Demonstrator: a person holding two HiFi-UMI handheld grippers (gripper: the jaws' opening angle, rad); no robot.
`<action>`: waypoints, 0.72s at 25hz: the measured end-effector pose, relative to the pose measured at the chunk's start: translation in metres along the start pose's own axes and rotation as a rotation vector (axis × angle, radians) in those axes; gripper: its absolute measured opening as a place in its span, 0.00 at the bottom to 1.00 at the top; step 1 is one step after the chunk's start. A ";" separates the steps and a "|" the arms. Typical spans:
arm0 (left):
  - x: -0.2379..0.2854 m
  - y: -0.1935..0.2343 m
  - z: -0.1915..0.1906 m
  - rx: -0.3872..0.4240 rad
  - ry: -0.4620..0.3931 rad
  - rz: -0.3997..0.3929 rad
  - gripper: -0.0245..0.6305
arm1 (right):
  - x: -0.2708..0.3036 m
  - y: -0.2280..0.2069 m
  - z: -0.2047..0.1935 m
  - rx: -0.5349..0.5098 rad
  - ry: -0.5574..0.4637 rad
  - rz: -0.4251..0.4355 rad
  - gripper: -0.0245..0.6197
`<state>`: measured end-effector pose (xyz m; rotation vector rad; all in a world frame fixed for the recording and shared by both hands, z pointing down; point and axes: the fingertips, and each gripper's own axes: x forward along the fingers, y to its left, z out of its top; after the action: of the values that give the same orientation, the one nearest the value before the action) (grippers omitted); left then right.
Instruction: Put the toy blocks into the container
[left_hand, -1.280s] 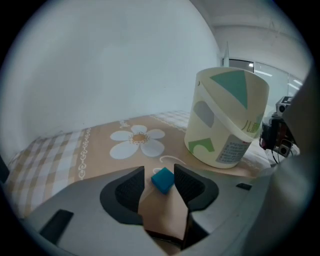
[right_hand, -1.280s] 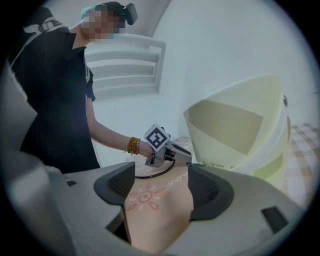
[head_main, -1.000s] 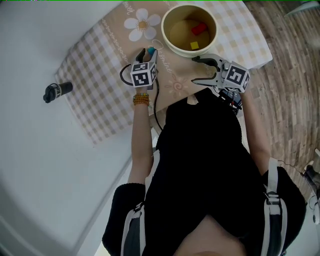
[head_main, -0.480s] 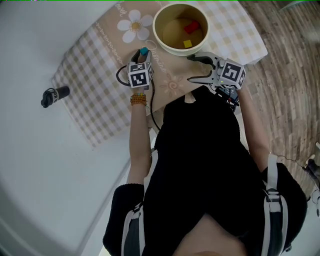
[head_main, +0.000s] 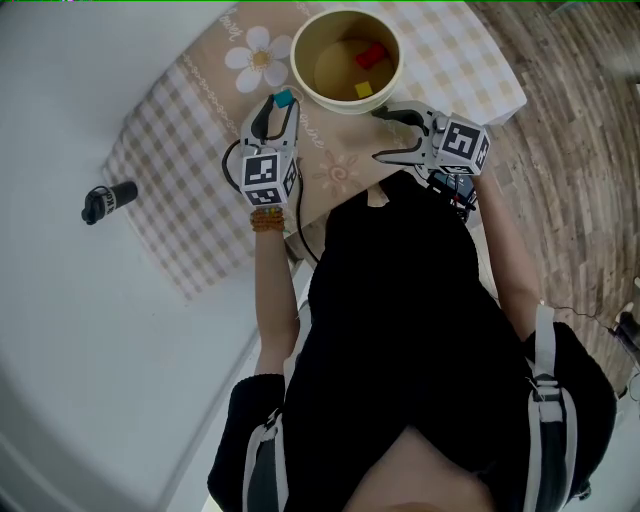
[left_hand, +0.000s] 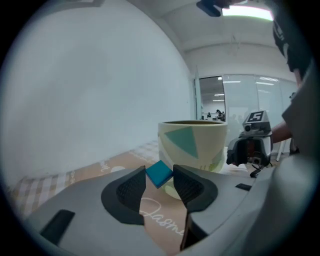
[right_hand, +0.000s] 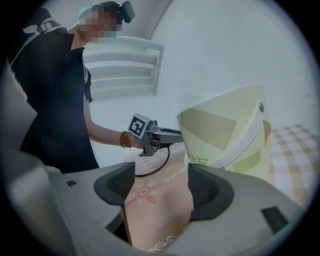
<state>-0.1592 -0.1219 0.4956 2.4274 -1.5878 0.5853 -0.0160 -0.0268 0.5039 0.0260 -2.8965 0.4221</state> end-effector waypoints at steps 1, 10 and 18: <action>-0.005 -0.011 0.005 0.025 -0.018 -0.024 0.32 | -0.001 0.000 0.000 0.000 0.000 0.000 0.56; -0.032 -0.064 0.022 0.112 -0.097 -0.148 0.32 | -0.010 -0.004 -0.003 0.007 -0.017 -0.012 0.56; -0.045 -0.054 0.117 0.223 -0.121 -0.147 0.32 | -0.014 -0.004 -0.005 0.016 -0.031 -0.007 0.56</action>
<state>-0.0997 -0.1043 0.3746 2.7632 -1.4387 0.6301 -0.0009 -0.0293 0.5071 0.0459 -2.9227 0.4476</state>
